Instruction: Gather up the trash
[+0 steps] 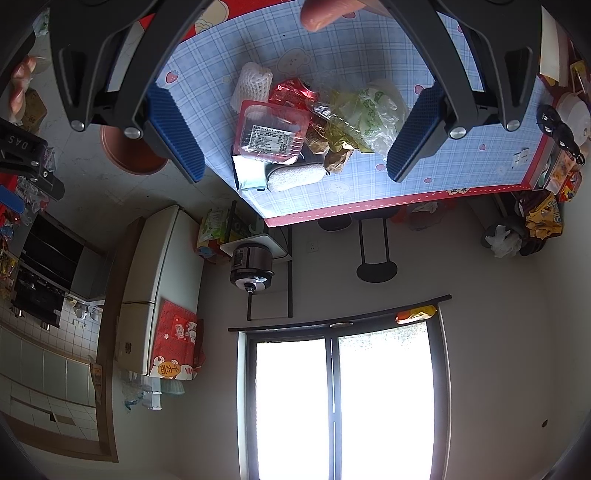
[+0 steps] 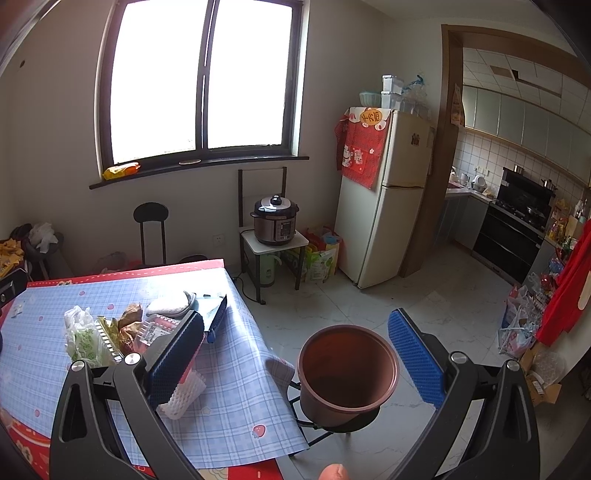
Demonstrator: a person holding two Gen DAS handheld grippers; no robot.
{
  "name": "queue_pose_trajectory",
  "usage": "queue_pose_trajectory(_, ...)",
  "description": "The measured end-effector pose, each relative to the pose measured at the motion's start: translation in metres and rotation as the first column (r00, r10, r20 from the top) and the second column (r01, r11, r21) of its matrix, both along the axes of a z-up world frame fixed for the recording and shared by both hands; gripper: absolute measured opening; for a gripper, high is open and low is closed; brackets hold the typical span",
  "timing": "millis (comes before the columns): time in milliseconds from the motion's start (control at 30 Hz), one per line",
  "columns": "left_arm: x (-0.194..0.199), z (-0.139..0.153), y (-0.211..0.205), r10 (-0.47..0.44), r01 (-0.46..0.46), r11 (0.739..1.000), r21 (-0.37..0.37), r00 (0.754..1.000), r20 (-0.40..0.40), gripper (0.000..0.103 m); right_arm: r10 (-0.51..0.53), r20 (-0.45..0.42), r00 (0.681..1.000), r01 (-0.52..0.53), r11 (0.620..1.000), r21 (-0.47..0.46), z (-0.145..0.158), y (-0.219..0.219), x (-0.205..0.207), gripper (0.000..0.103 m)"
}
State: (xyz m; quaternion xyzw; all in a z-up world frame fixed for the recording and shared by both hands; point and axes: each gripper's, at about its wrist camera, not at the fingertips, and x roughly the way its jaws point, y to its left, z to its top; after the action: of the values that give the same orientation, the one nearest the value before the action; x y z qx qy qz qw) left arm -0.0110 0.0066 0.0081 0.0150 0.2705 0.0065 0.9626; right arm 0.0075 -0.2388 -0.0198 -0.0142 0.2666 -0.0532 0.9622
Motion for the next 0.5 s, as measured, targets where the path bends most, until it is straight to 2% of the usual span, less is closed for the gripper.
queue_pose_trajectory(500, -0.0012, -0.0001, -0.0006, 0.001, -0.001, 1.0, 0.0, 1.0, 0.0, 0.097, -0.004, -0.01, 1.0, 0.004, 1.0, 0.014, -0.0034, -0.005, 0.0015, 0.098)
